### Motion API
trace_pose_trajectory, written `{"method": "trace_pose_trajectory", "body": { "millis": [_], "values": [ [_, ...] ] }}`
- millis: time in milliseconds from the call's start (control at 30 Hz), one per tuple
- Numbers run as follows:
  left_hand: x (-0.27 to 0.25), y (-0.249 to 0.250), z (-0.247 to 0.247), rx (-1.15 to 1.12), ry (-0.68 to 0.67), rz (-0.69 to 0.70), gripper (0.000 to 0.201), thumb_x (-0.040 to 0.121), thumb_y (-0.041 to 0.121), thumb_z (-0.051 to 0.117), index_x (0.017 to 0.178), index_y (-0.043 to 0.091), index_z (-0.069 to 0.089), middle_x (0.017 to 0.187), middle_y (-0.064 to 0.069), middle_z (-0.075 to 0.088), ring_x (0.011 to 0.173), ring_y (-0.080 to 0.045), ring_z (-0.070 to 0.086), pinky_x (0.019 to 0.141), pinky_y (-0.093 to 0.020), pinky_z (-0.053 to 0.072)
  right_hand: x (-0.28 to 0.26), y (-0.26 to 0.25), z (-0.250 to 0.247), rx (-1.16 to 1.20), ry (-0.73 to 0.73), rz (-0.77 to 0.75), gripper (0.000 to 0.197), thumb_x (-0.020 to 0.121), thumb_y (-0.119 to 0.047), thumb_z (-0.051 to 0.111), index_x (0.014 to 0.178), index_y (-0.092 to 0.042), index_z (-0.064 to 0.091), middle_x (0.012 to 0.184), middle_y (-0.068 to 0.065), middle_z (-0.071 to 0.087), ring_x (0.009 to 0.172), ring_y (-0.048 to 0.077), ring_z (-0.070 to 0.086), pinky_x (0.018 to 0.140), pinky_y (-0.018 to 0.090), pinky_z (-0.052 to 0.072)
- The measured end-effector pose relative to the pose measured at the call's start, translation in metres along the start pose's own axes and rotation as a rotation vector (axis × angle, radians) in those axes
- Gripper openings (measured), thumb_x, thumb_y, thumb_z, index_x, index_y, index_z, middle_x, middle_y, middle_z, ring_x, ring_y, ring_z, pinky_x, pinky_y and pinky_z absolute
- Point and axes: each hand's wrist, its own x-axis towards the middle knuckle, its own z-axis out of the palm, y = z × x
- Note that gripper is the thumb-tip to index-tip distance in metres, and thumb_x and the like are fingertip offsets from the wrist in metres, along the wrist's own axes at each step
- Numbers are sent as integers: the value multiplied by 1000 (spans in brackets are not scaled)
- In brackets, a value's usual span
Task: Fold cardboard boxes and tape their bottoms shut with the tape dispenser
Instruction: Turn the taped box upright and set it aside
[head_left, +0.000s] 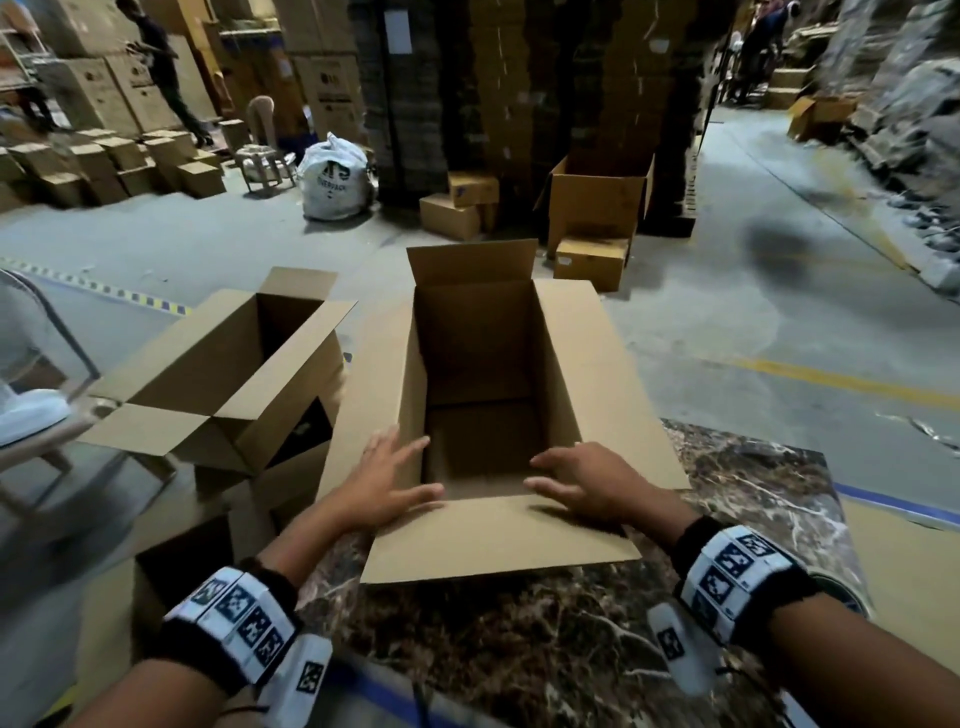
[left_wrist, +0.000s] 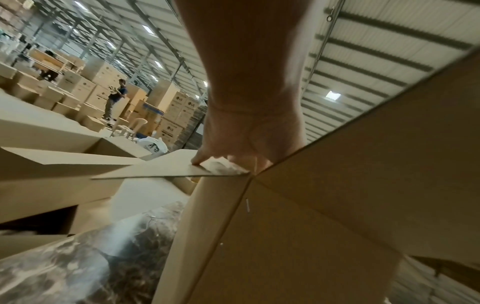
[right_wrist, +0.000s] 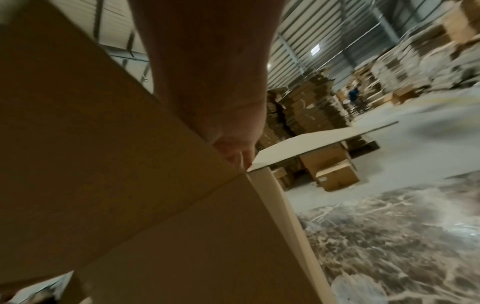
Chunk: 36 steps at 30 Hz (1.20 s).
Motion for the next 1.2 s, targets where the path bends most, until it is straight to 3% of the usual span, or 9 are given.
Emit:
{"method": "trace_pose_trajectory", "body": {
  "millis": [100, 167, 367, 467, 567, 633, 767, 900, 1200],
  "values": [
    [-10, 7, -1, 127, -214, -4, 121, 43, 98, 53, 149, 43, 32, 162, 5, -21, 145, -28, -29, 116, -63, 3, -7, -5, 4, -132, -228, -16, 68, 82, -78, 46, 116, -22, 65, 101, -6, 71, 101, 13, 63, 120, 42, 9],
    [-8, 9, 5, 214, -203, -19, 119, 42, 95, 55, 146, 41, 38, 162, 3, -22, 144, -31, -31, 115, -63, 2, -7, -6, 11, -219, -203, 3, 59, 80, -81, 45, 90, -24, 58, 78, -9, 64, 86, 13, 61, 120, 43, 1],
    [-4, 13, 38, 337, 107, -21, 49, 73, 67, 67, 106, 31, 75, 162, 3, 21, 150, -34, -9, 119, -58, 16, -10, -12, 42, -440, 85, 26, 33, 91, -56, 55, 89, -24, 63, 79, 1, 72, 84, 21, 70, 121, 49, 14],
    [-11, 14, 42, 310, 150, -17, 42, 77, 63, 67, 99, 29, 77, 156, 7, 35, 150, -32, -6, 120, -55, 16, -9, -24, 36, -450, 80, 57, 27, 93, -46, 54, 93, -22, 66, 86, 2, 73, 90, 22, 69, 121, 45, 15],
    [-25, 22, 35, 354, 11, -27, 47, 77, 67, 63, 102, 29, 73, 161, 9, 22, 149, -33, -16, 120, -57, 5, -17, -35, 25, -338, -104, 37, 25, 92, -42, 59, 92, -18, 67, 93, 6, 70, 92, 27, 67, 92, 34, 46],
    [-37, 22, 25, 361, -127, -2, 53, 77, 75, 56, 108, 33, 69, 164, 9, 7, 147, -33, -22, 118, -58, 1, -19, -37, 17, -240, -309, 32, 36, 87, -53, 64, 77, -19, 60, 78, 0, 62, 74, 20, 61, 64, 28, 45],
    [-50, 23, -7, 122, -161, 45, 73, 74, 89, 35, 125, 41, 55, 164, 10, -5, 151, -20, -4, 120, -50, 19, -5, -31, -7, 42, -572, 126, 53, 81, -73, 57, 72, -20, 62, 70, -7, 61, 64, 11, 57, 63, 29, 47],
    [-22, 31, -53, 54, -8, 162, 75, 73, 87, 22, 121, 40, 55, 162, 9, 11, 148, -11, 11, 117, -38, 25, 29, -22, -35, 54, -385, 110, 41, 88, -64, 57, 89, -24, 65, 91, -4, 66, 83, 13, 64, 74, 31, 52],
    [198, 39, -130, 335, 261, 424, 37, 96, 45, 54, 126, 24, 59, 155, -3, 33, 143, -20, 25, 113, -34, 32, 168, 25, -104, 23, 186, 221, 42, 93, -47, 59, 130, -28, 57, 132, -4, 59, 120, 16, 54, 96, 31, 47]
  ]
}}
